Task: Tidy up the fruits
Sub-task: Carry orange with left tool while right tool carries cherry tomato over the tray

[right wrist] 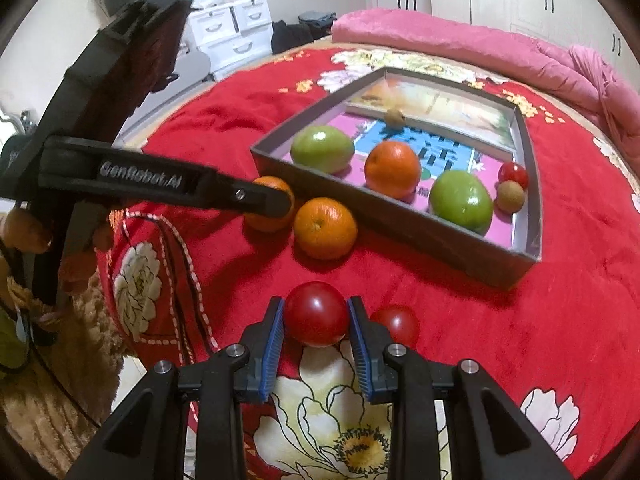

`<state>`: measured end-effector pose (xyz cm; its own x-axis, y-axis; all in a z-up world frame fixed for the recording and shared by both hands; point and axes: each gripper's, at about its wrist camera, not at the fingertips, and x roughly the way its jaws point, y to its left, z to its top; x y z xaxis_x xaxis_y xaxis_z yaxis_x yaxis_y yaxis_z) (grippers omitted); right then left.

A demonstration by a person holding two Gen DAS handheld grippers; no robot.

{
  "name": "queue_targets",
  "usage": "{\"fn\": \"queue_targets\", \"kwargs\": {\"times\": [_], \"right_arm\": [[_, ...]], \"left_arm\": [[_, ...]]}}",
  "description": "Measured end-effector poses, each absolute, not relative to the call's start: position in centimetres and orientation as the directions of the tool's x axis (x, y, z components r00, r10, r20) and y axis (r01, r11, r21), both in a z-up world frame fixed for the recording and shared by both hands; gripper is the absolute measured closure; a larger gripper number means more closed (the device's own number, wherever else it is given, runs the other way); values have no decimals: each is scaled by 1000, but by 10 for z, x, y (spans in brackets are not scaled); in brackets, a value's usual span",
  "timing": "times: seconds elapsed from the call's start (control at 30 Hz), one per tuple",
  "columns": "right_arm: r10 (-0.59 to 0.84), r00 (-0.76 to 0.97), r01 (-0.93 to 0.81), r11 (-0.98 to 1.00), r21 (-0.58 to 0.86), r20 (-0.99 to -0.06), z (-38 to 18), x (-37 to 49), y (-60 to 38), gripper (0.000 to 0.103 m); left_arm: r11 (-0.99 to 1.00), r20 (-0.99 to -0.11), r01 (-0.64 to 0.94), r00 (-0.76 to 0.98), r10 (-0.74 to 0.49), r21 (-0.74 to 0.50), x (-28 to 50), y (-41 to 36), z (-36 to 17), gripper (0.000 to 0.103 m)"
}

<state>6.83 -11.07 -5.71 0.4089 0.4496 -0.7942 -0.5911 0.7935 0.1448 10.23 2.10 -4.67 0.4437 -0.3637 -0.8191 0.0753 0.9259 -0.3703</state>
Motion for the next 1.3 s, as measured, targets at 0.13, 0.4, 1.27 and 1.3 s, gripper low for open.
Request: {"fn": "queue_targets", "kwargs": {"times": [0.13, 0.4, 1.27, 1.3], "right_arm": [[478, 442, -583, 796, 162, -759, -45, 69, -117, 71], [497, 508, -542, 819, 188, -703, -27, 78, -135, 71], [365, 656, -327, 926, 187, -661, -6, 131, -204, 71], [361, 657, -331, 927, 177, -662, -7, 131, -202, 71]], "left_arm": [[929, -802, 98, 479, -358, -356, 98, 17, -28, 65], [937, -781, 147, 520, -346, -318, 104, 0, 1, 65], [975, -816, 148, 535, -219, -165, 134, -32, -16, 65], [975, -818, 146, 533, -218, -165, 135, -33, -18, 65]]}}
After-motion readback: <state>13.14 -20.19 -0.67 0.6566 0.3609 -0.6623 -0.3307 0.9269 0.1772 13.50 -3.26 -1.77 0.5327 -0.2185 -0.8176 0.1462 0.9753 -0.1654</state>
